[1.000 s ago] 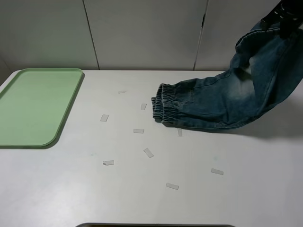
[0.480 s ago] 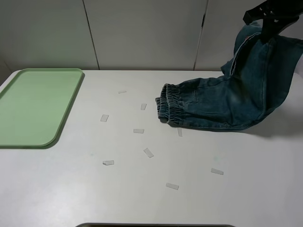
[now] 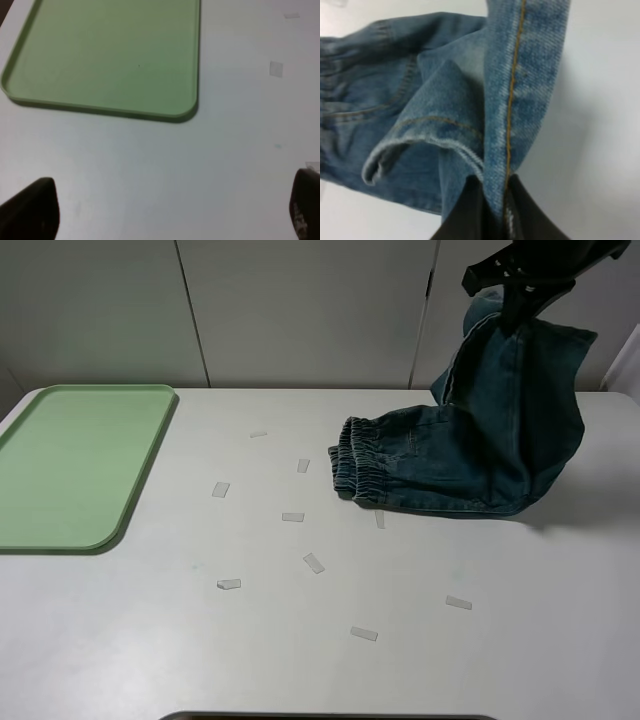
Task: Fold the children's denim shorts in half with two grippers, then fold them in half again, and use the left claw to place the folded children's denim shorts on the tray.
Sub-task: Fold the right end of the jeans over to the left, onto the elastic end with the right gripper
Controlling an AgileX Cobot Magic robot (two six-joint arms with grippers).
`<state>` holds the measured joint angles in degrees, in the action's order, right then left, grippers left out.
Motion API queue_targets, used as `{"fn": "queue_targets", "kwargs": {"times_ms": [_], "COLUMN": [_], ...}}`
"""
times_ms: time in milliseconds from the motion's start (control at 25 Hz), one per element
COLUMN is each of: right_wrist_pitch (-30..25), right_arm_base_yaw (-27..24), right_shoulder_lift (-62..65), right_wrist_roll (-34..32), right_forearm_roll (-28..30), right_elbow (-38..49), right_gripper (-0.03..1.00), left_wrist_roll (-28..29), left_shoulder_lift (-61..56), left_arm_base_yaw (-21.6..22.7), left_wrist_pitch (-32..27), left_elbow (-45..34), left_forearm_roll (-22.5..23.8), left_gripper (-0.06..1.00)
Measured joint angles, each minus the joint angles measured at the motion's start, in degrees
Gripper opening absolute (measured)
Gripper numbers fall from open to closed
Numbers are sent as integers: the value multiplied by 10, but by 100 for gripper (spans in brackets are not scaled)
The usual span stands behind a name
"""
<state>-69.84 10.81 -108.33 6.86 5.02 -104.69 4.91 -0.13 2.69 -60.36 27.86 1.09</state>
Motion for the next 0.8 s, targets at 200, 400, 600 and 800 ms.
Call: {"fn": "queue_targets", "kwargs": {"times_ms": [200, 400, 600, 800], "right_wrist_pitch": [0, 1, 1, 1], "right_arm_base_yaw": [53, 107, 139, 173], "right_shoulder_lift": [-21, -66, -97, -109], "right_wrist_roll": [-25, -69, -103, -127], "right_forearm_roll": [30, 94, 110, 118], "right_elbow": [0, 0, 0, 0], "right_gripper": [1, 1, 1, 1], "left_wrist_roll": [0, 0, 0, 0], "left_shoulder_lift": [0, 0, 0, 0], "left_arm_base_yaw": [0, 0, 0, 0], "left_wrist_pitch": [0, 0, 0, 0], "left_elbow": [0, 0, 0, 0], "left_forearm_roll": [0, 0, 0, 0], "left_gripper": [91, 91, 91, 91]}}
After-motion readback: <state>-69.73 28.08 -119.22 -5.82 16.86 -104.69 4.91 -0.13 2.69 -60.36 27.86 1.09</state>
